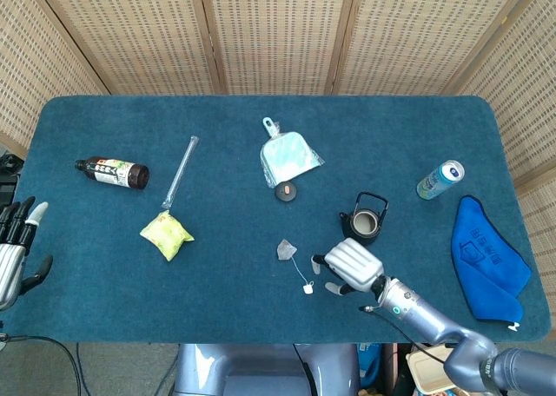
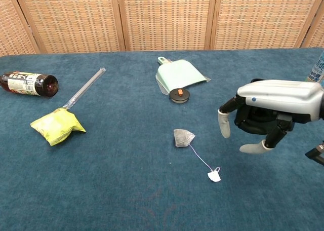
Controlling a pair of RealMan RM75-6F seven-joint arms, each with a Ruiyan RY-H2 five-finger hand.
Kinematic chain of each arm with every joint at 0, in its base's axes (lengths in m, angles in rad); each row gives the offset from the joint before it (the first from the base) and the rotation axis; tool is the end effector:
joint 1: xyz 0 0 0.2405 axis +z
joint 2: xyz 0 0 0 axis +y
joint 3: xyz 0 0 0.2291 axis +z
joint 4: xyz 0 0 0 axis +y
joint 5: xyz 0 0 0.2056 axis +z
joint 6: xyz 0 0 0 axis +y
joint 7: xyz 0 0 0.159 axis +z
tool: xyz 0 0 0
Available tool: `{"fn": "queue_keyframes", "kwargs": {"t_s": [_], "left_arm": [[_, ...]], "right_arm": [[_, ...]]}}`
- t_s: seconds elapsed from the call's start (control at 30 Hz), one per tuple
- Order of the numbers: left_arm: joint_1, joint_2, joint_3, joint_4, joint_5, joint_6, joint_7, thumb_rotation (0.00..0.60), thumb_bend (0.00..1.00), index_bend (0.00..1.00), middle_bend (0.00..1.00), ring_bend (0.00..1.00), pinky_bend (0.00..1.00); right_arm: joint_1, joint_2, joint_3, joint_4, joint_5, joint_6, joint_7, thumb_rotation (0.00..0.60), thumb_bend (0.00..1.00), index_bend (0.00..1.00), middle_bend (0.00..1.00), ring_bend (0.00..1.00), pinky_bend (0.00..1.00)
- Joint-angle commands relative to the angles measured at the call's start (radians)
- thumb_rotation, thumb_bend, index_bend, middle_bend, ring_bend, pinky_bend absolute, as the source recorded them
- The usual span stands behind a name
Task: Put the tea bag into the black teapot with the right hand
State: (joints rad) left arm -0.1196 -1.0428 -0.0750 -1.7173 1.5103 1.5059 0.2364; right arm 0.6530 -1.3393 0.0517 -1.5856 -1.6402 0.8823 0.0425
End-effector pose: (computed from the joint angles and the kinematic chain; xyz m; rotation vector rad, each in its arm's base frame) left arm -0.2581 0.2063 0.1699 -1.4494 -0.6825 -0.8138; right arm -0.1377 -0.2793 -0.0017 2.2326 -0.9171 0.9929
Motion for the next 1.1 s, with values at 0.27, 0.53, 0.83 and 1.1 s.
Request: {"fn": "queue_keyframes", "kwargs": {"t_s": [0.27,0.53,0.83,1.1], "left_arm": [[-0.009,0.002,0.001,-0.009,-0.007,-0.017,0.004,0.600,0.38,0.00,0.00,0.00,0.00],[-0.010,-0.001,0.008,-0.010,-0.010,-0.026,-0.002,0.600,0.38,0.00,0.00,0.00,0.00],[-0.004,-0.005,0.013,-0.002,-0.017,-0.023,-0.015,0.600,0.38,0.00,0.00,0.00,0.00],[-0.002,-0.007,0.015,0.004,-0.020,-0.024,-0.025,0.600,0.38,0.00,0.00,0.00,0.00]], "right_arm": [[0.007,-0.042,-0.026,0.043,0.029,-0.006,-0.030,0.600,0.49,0.54,0.91,0.96,0.99],[0.007,-0.072,-0.037,0.058,0.037,0.010,-0.057,0.600,0.49,0.54,0.91,0.96,0.99],[0.005,-0.113,-0.047,0.085,0.047,0.026,-0.096,0.600,0.49,0.54,0.91,0.96,0.99],[0.003,-0.127,-0.048,0.094,0.050,0.041,-0.116,0.600,0.48,0.54,0.91,0.96,0.99]]}}
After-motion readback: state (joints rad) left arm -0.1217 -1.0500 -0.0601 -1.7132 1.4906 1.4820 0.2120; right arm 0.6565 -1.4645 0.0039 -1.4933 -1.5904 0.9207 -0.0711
